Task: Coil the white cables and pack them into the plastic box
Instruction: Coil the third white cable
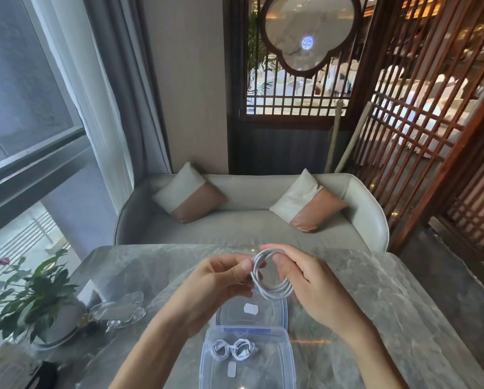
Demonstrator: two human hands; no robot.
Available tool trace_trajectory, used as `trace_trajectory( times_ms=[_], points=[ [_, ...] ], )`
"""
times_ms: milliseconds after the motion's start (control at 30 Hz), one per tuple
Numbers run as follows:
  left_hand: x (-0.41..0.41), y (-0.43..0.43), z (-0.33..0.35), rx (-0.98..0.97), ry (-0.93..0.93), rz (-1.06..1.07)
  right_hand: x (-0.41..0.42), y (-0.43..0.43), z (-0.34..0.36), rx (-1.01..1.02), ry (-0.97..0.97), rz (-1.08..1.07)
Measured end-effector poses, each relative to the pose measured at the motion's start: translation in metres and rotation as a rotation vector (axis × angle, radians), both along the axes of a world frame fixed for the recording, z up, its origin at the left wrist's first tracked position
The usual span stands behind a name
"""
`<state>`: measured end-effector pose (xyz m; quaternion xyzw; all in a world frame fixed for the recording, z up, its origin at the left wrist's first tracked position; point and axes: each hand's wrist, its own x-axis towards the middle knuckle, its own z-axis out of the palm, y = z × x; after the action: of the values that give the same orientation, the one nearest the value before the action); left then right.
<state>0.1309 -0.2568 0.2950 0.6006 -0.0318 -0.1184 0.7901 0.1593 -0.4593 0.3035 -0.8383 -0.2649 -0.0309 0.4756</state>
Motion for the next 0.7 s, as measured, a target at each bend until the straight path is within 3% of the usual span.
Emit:
trace_trajectory(
  times_ms=[133,300,400,467,600,667,700],
  points=[
    [-0.002,0.003,0.011,0.227,-0.144,0.178,0.002,0.001,0.005,0.004,0.047,0.025],
    [-0.021,-0.004,0.022,0.833,-0.49,0.438,0.001,0.005,0.003,0.025,0.033,-0.027],
    [-0.035,-0.012,0.023,1.046,-0.622,0.522,-0.001,0.01,0.001,0.017,-0.045,-0.085],
    [-0.038,-0.012,0.026,0.951,-0.557,0.437,-0.004,0.016,0.001,0.002,-0.131,-0.118],
    [-0.029,-0.006,0.041,0.503,-0.085,0.151,-0.01,0.024,0.008,0.025,-0.246,-0.069],
    [-0.028,-0.011,0.041,0.5,-0.096,0.131,-0.008,0.025,0.01,-0.022,-0.323,-0.094],
    [-0.028,-0.014,0.039,0.617,-0.187,0.164,-0.007,0.025,0.01,-0.028,-0.323,-0.108]
  ],
)
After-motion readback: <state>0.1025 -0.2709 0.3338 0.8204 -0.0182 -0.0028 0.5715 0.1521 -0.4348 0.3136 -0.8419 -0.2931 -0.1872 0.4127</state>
